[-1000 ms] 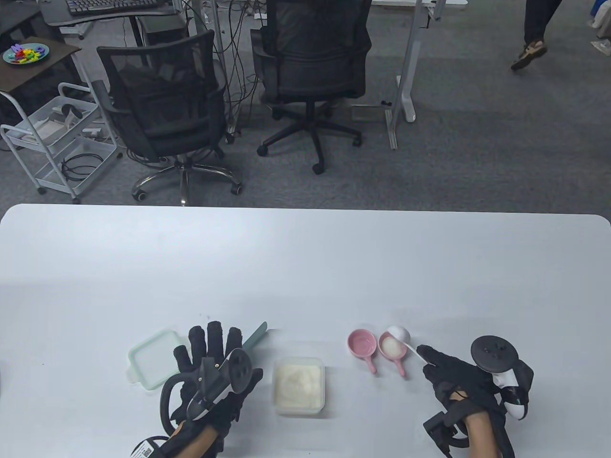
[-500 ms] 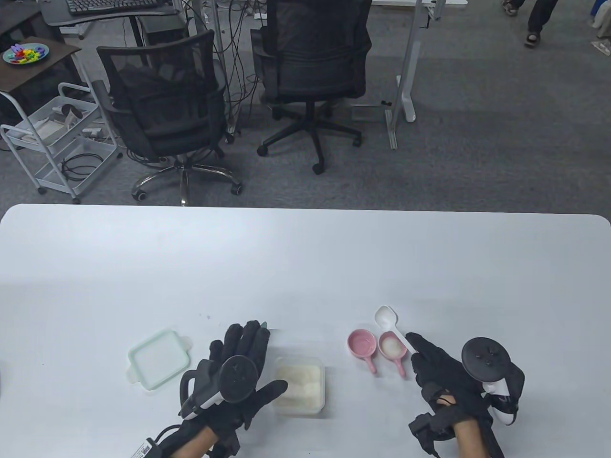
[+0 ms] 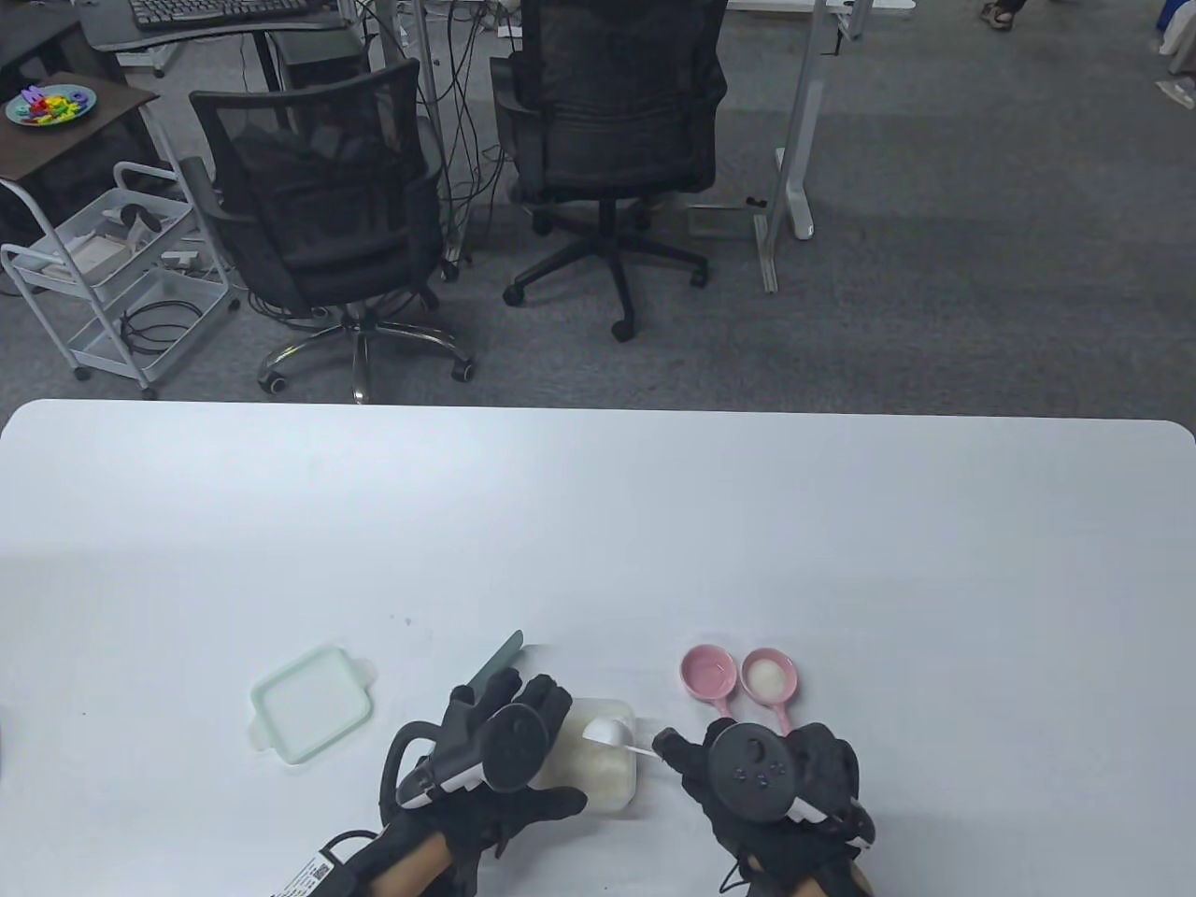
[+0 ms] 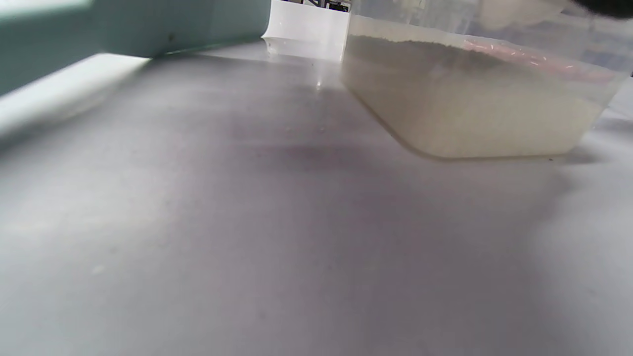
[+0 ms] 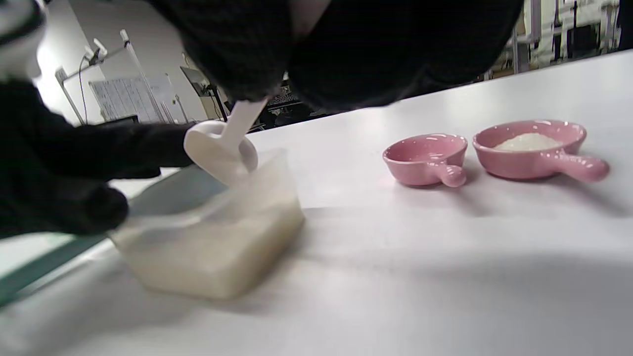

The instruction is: Scoop white sugar with coffee spoon and level it off using dessert spatula

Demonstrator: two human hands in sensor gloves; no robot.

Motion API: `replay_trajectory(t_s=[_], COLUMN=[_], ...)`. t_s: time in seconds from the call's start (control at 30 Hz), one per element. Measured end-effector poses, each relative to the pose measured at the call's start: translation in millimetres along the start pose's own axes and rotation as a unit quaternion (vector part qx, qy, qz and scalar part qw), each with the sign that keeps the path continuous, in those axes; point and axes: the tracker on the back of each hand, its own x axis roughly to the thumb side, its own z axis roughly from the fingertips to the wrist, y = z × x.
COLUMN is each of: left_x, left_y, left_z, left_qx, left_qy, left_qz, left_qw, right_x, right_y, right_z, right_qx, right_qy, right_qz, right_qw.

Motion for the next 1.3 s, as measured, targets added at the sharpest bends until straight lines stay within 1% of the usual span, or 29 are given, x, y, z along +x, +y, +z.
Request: replay_trajectory(t_s=[0.13,0.23,0.3,0.37,0.4,0.43,0.47,0.57,0.73,0.8,0.9,1.13,1.2,1.23,1.3], left_x=[1,1,1,1,1,1,1,1,1,1,1,0,-3,-6,-16], left_y=[0,0,0,-1,-1,-1,-1,-1,-2,-2,-2,-3,3,11,27], left_z=[0,-1,-1,-1,-1,-1,-1,-1,-2,-2,-2,-2,1,4,13], left_qx=[-0.003,-0.007,-0.008,-0.008,-0.009,-0.01,-0.01,-0.009,-0.009,-0.007,-0.007,-0.007,-0.015,-0.007,0.045], left_qy=[0.002,0.004,0.005,0.004,0.004,0.004,0.004,0.003,0.001,0.0,0.0,-0.002,-0.006,-0.008,0.001], left_qz=[-0.005,-0.008,-0.008,-0.008,-0.008,-0.008,-0.007,-0.005,-0.002,-0.001,0.001,0.005,0.003,0.024,0.078], left_qw=[1.0,1.0,1.0,1.0,1.0,1.0,1.0,1.0,1.0,1.0,1.0,1.0,1.0,1.0,0.996], right_x=[15,24,25,23,19,13,10,-10,-43,-52,-59,-59,-59,-59,-59], right_y=[12,17,19,21,21,22,23,21,16,15,15,16,15,15,14], right_z=[-3,-4,-4,-6,-7,-9,-10,-13,-13,-13,-13,-14,-14,-13,-13], right_qx=[-0.013,-0.002,0.007,0.025,0.034,0.051,0.059,0.082,0.104,0.109,0.111,0.113,0.113,0.112,0.109], right_qy=[0.003,-0.015,-0.021,-0.024,-0.025,-0.018,-0.014,0.012,0.041,0.05,0.054,0.053,0.052,0.05,0.049], right_qz=[0.079,0.078,0.062,0.019,-0.012,-0.062,-0.088,-0.189,-0.306,-0.34,-0.363,-0.363,-0.365,-0.367,-0.371], right_qw=[0.997,0.997,0.998,0.999,0.999,0.997,0.994,0.978,0.945,0.933,0.923,0.924,0.923,0.922,0.921])
